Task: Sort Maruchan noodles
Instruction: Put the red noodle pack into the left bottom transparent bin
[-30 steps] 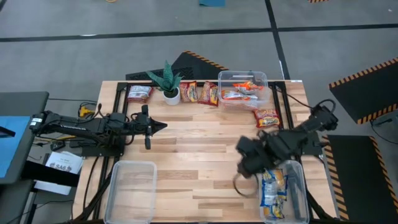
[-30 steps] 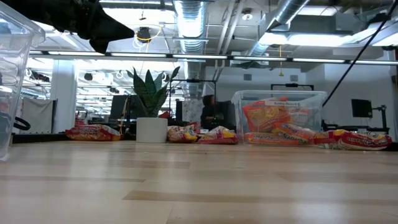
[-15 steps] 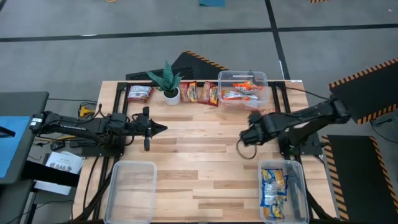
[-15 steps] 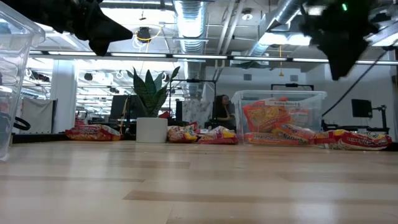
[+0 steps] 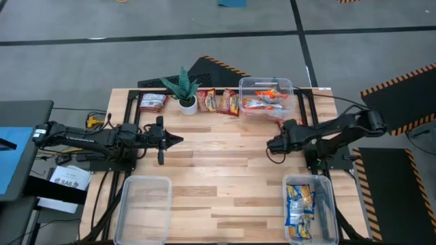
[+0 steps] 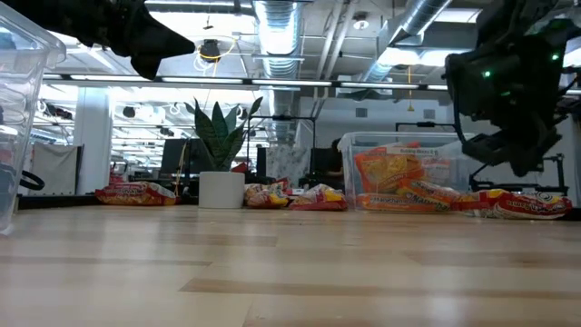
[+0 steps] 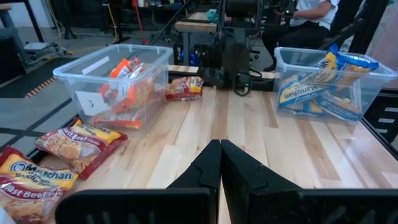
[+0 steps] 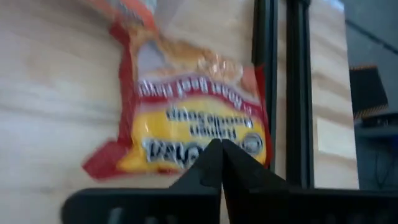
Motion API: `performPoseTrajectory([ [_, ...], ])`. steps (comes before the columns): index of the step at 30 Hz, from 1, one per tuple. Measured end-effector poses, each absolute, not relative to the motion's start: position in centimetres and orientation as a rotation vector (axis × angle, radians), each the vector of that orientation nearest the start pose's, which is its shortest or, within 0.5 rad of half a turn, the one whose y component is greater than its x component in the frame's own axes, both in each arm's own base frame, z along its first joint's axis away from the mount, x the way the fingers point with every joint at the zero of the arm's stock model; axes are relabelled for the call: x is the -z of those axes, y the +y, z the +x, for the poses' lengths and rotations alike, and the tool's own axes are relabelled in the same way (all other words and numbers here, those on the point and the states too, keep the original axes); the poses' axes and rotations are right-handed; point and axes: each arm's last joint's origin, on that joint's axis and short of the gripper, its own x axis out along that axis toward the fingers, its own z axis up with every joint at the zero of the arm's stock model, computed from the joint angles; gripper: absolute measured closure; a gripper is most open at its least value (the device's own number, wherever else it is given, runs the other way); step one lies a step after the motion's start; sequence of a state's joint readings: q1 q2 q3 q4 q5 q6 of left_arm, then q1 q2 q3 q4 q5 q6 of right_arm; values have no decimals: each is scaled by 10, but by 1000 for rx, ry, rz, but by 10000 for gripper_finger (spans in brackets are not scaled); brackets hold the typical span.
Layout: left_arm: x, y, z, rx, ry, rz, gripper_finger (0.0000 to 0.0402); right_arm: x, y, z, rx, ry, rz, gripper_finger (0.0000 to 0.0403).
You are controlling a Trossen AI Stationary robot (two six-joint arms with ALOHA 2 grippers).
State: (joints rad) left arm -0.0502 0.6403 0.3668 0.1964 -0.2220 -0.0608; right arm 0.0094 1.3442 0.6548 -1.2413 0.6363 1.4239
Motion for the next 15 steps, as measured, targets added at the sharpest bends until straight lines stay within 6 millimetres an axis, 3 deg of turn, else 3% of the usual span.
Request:
performPoseTrajectory([
  [11, -245, -1, 156, -175, 71, -51, 401, -129, -22, 174, 1577, 1117, 248, 396],
  [15, -245, -1, 156, -175, 72, -51, 401, -115, -20, 183, 1519, 1159, 260, 393],
])
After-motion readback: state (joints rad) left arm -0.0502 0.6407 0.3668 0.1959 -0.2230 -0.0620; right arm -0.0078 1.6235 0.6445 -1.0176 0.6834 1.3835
